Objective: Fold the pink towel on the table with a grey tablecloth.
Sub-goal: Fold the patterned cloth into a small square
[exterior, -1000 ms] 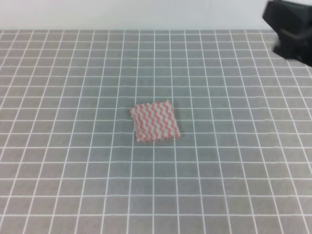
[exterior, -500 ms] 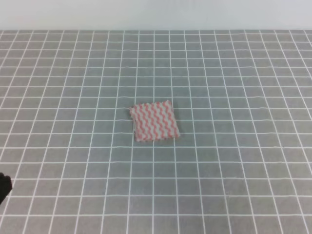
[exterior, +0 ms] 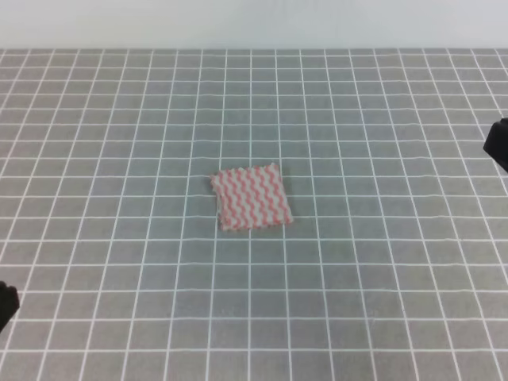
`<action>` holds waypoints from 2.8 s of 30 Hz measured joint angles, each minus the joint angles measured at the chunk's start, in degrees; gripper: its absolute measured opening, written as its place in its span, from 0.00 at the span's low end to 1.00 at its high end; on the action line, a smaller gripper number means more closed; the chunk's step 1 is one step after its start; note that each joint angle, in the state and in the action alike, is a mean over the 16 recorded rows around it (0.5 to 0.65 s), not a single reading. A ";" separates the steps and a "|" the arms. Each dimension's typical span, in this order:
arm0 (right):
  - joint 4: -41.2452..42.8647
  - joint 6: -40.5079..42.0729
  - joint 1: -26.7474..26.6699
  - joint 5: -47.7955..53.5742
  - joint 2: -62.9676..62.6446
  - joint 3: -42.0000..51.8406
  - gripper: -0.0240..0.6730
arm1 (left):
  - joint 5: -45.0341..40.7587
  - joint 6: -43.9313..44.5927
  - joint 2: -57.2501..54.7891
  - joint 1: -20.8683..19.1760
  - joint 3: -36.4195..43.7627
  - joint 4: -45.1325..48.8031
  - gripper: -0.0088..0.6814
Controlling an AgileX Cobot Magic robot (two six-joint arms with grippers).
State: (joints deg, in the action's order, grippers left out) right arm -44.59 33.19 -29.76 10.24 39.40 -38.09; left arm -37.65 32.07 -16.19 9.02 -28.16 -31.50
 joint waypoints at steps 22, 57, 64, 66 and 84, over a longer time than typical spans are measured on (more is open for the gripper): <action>13.45 8.42 0.13 5.11 -19.85 8.86 0.01 | -0.09 0.00 0.06 0.00 0.00 0.10 0.01; 30.88 -16.62 34.92 19.33 -28.75 17.32 0.01 | -0.40 -0.04 0.42 -0.02 -0.02 0.47 0.01; 33.93 -22.78 34.99 16.39 -30.30 21.44 0.01 | -0.45 -0.05 0.39 -0.02 -0.02 0.52 0.01; 35.31 -25.40 35.00 14.29 -31.26 23.47 0.01 | -0.41 -0.04 0.38 -0.02 -0.01 0.54 0.01; 43.40 -39.31 31.45 5.11 -39.18 38.71 0.01 | -0.48 -0.05 0.15 -0.01 -0.01 0.77 0.01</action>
State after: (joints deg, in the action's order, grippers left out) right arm -1.19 -6.12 1.69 15.35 0.22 0.62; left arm -38.13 32.02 -16.04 9.01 -28.17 -30.73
